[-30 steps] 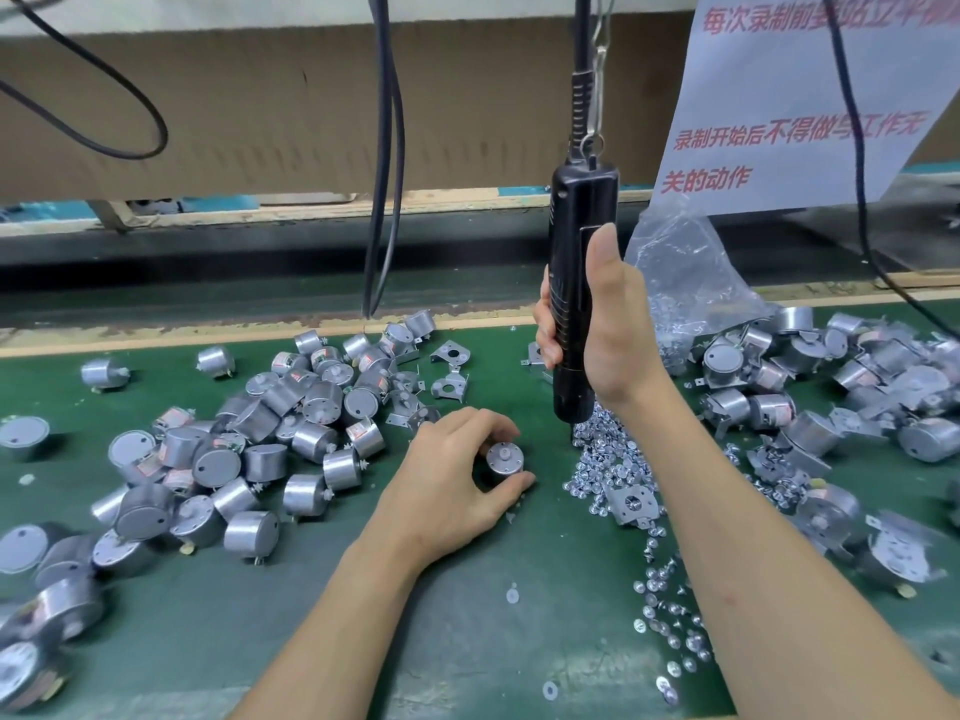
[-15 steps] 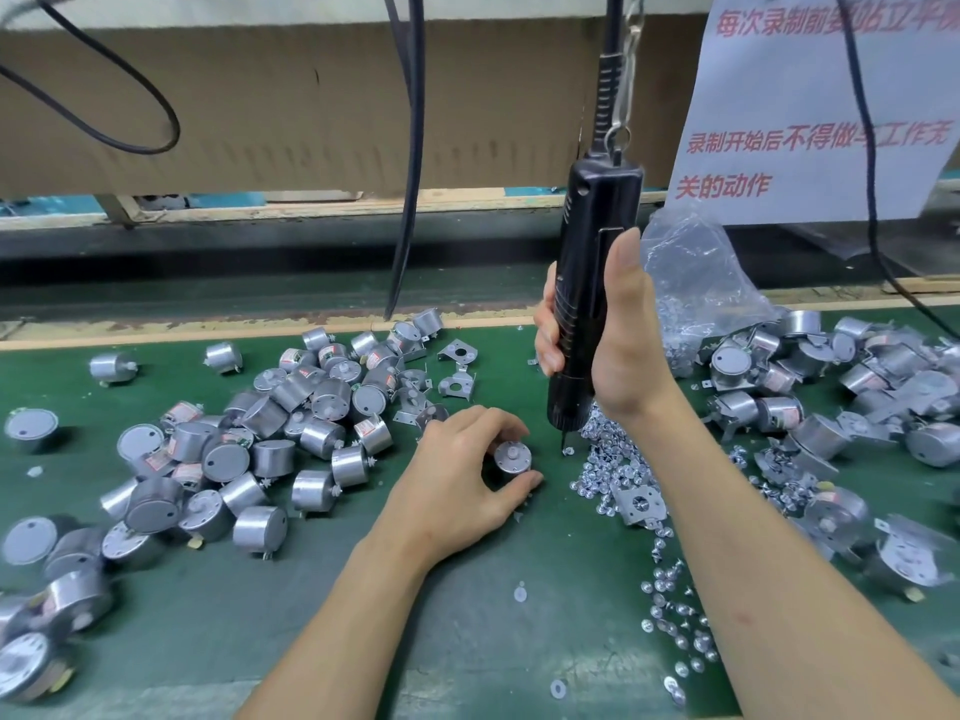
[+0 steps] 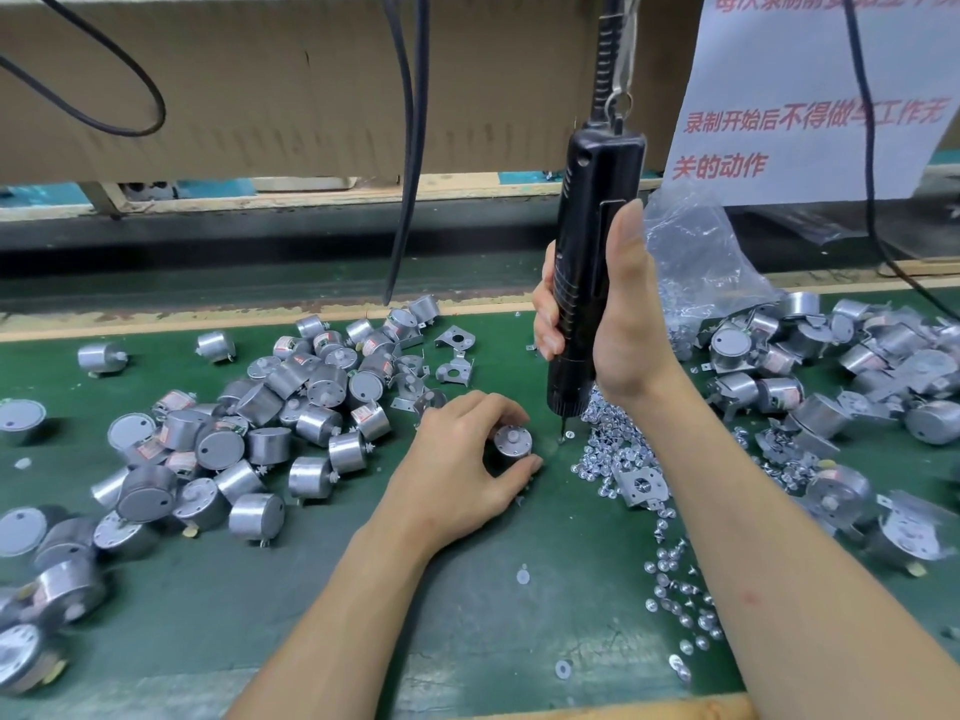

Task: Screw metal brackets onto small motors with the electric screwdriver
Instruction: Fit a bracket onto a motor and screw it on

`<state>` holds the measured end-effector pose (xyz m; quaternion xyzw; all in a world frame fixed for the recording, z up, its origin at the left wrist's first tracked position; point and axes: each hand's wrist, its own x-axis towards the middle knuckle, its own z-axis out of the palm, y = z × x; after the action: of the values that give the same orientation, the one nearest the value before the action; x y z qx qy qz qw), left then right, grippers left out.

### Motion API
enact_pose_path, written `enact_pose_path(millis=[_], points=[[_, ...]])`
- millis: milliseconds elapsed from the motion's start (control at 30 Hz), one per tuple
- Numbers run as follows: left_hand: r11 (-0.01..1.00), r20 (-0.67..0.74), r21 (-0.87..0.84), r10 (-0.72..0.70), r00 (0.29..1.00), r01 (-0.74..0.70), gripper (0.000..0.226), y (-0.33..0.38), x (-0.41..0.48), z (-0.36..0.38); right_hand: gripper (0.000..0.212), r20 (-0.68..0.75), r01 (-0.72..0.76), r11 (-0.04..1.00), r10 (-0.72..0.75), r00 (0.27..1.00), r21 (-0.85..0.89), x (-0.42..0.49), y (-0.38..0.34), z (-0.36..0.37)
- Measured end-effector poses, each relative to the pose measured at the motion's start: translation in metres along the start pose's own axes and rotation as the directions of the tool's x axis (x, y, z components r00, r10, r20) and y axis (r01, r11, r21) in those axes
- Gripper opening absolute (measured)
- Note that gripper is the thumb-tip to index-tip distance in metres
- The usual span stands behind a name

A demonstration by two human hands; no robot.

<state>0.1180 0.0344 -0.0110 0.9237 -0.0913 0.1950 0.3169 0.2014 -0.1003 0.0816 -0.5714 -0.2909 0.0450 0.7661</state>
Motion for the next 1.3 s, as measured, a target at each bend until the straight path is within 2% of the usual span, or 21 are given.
enact_pose_path(millis=[333, 867, 1300], points=[[1.000, 0.010, 0.009, -0.006, 1.000, 0.006, 0.030, -0.0002, -0.0004, 0.0001, 0.085, -0.007, 0.003, 1.000, -0.003, 1.000, -0.016, 0.0010, 0.0015, -0.0019], [1.000, 0.019, -0.003, -0.014, 1.000, 0.014, 0.033, 0.0006, -0.0015, -0.0014, 0.092, -0.013, -0.004, 1.000, 0.004, 1.000, -0.024, 0.0028, 0.0027, -0.0034], [1.000, 0.015, 0.022, -0.012, 1.000, 0.012, 0.037, -0.0023, -0.0027, -0.0003, 0.086, -0.028, 0.001, 1.000, -0.002, 1.000, -0.022, 0.0031, 0.0046, -0.0043]])
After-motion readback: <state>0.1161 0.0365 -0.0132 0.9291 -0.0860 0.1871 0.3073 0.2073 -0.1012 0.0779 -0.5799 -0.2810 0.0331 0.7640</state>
